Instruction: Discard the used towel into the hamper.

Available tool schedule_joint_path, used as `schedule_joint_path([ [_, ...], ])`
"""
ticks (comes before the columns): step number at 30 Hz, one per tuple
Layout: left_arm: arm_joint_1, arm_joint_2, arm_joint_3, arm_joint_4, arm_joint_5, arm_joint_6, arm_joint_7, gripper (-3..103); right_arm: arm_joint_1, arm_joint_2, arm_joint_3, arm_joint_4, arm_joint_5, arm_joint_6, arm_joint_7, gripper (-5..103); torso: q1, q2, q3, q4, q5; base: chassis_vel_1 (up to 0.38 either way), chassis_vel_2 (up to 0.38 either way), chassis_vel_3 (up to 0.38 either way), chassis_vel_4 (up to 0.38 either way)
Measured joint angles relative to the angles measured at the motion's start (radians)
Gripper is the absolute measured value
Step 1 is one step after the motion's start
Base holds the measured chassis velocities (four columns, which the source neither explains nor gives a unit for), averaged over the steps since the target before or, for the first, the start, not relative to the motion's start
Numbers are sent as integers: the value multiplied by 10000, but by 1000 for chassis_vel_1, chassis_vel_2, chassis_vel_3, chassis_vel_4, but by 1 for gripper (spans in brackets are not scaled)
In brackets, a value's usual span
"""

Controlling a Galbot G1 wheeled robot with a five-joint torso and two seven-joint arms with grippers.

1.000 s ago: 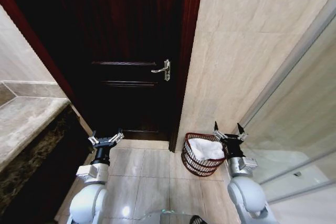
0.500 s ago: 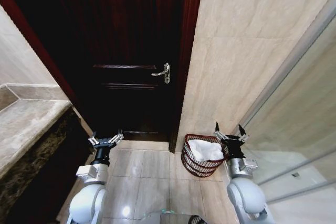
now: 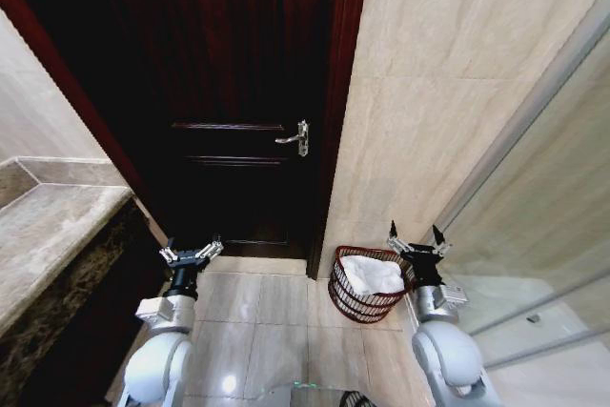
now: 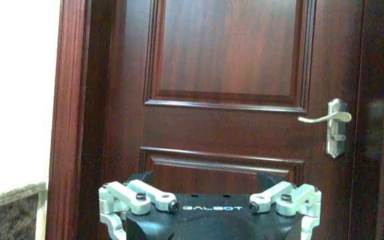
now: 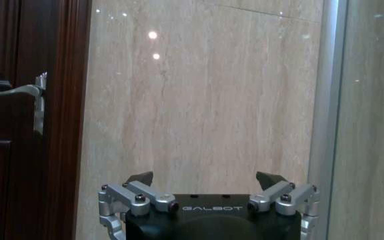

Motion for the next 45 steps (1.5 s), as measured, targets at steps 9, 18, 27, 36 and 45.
schedule_joint_path([
  [9, 26, -49, 69, -117, 112, 55, -3, 100, -77, -112, 177, 109, 175, 15, -5, 100, 219, 484, 266, -1, 0, 0, 0, 0, 0],
  [18, 57, -101, 70, -182, 176, 91, -70, 100, -114, -147, 247, 169, 270, 46, -27, 100, 406, 900, 494, -1, 0, 0, 0, 0, 0],
  [27, 96, -145, 96, -210, 480, 0, -70, 100, -54, -236, 316, 177, 447, 51, -42, 100, 582, 1293, 713, 0, 0, 0, 0, 0, 0],
  [36, 96, -136, 46, -270, 502, -5, -73, 100, -105, -234, 460, 180, 534, 56, -112, 100, 764, 1684, 919, -1, 0, 0, 0, 0, 0],
  [45, 97, -195, 43, -381, 629, 97, -40, 100, -138, -266, 511, 229, 579, 56, -120, 100, 981, 2155, 1175, 0, 0, 0, 0, 0, 0],
])
